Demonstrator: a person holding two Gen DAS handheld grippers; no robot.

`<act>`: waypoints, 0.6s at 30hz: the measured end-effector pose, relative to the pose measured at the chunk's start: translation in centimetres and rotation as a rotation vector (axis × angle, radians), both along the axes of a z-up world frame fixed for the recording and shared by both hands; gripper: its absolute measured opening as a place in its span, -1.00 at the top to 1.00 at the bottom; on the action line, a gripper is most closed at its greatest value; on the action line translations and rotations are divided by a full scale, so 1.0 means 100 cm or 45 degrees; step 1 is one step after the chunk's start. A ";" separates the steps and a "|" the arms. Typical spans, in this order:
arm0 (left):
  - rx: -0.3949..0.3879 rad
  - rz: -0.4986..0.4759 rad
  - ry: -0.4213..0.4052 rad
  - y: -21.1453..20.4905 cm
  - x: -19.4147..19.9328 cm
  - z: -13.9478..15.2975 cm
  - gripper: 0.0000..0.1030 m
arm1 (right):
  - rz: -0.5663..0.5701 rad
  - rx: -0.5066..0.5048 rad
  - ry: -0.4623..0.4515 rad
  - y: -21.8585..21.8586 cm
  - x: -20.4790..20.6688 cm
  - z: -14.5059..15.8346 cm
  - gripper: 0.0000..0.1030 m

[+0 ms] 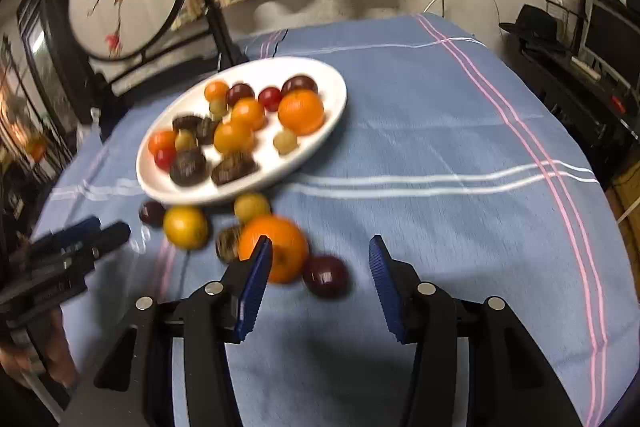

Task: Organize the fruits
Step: 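Grasp a dark red cherry with the left tool while the right tool grasps a plum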

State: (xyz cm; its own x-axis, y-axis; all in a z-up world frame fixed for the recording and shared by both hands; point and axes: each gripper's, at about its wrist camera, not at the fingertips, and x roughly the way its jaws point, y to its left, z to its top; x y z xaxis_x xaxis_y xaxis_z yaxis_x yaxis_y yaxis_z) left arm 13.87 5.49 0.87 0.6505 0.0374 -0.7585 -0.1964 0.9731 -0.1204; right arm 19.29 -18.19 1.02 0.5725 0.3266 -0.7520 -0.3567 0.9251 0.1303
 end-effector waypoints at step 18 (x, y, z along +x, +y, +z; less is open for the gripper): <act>0.004 -0.015 0.053 0.005 -0.004 -0.019 -0.50 | 0.022 -0.145 0.025 0.016 0.010 -0.023 0.44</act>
